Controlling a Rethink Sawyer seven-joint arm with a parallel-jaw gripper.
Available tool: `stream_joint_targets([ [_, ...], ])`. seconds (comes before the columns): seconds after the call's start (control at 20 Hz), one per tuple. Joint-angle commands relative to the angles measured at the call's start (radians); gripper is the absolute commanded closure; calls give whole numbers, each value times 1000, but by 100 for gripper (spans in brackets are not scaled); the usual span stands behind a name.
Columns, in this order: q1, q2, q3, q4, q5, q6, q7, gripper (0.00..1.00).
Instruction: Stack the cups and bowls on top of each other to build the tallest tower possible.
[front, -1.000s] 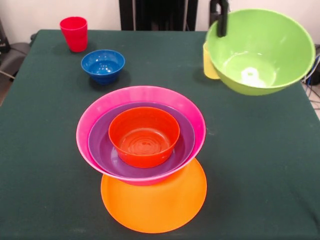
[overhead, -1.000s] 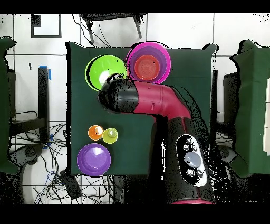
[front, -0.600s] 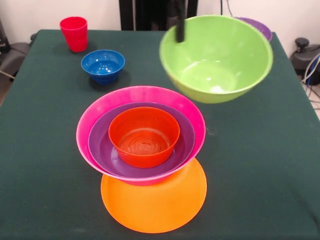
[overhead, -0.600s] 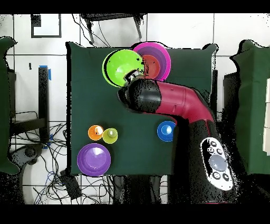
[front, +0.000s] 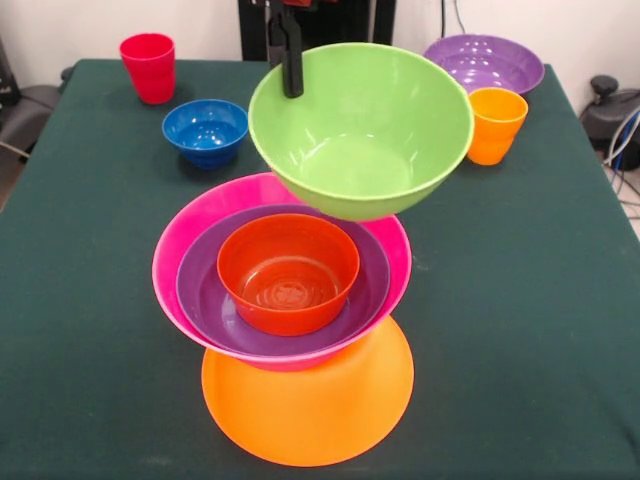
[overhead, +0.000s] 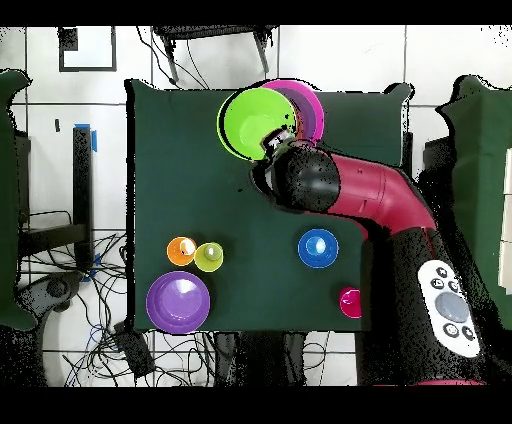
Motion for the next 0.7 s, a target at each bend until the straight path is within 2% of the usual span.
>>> stream_joint_targets([
  [0.05,-7,74,120,17,-82,-86,-162,100],
  [0.35,-17,113,124,-33,-134,-116,-157,100],
  [0.7,-55,126,156,-64,-160,-90,-178,100],
])
